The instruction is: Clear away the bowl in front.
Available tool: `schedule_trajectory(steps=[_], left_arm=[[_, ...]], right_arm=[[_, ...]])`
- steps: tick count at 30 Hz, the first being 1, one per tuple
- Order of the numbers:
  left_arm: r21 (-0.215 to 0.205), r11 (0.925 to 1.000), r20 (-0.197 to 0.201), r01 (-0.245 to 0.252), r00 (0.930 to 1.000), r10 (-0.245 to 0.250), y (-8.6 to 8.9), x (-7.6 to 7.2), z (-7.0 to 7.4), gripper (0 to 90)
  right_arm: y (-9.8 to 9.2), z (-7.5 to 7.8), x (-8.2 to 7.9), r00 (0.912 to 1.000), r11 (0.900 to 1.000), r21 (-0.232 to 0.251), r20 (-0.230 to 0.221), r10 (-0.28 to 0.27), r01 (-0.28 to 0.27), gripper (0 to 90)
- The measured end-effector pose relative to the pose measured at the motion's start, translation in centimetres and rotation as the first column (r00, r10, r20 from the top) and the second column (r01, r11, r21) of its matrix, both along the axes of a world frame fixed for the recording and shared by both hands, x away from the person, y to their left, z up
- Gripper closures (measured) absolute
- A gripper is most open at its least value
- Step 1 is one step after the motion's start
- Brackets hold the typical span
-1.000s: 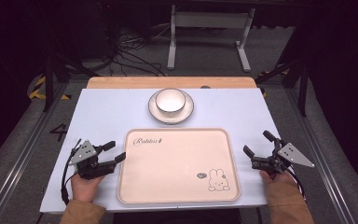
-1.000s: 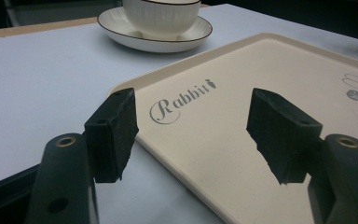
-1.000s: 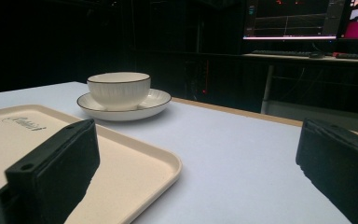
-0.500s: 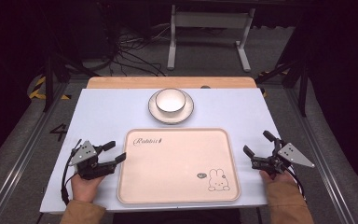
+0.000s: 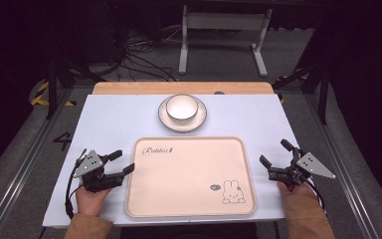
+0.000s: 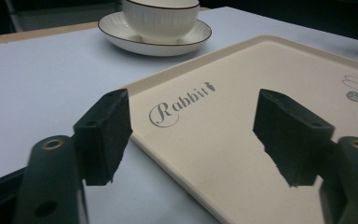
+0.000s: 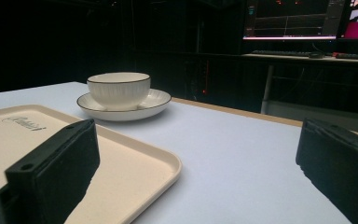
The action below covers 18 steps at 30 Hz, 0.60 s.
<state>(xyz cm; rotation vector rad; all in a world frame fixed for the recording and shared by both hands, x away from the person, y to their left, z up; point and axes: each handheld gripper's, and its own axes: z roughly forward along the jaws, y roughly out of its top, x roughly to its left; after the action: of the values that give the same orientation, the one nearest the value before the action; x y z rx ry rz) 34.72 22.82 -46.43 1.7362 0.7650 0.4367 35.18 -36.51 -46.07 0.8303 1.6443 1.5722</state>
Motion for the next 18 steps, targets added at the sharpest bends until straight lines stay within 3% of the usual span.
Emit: schedule_trajectory(steps=[7, 18], left_arm=[[-0.012, 0.9999, 0.009, -0.001, 1.0, 0.001, 0.11, 0.16, 0.03, 10.3], [-0.018, 0.9998, 0.02, 0.001, 0.9998, 0.0, 0.05, 0.03, 0.08, 9.3]], right_arm=[[-0.01, 0.0, 0.0, 1.0, 1.0, 0.0, 0.0, -0.001, 0.001, 0.0], [0.0, 0.0, 0.0, 1.0, 1.0, 0.0, 0.0, 0.0, 0.0, 0.0]])
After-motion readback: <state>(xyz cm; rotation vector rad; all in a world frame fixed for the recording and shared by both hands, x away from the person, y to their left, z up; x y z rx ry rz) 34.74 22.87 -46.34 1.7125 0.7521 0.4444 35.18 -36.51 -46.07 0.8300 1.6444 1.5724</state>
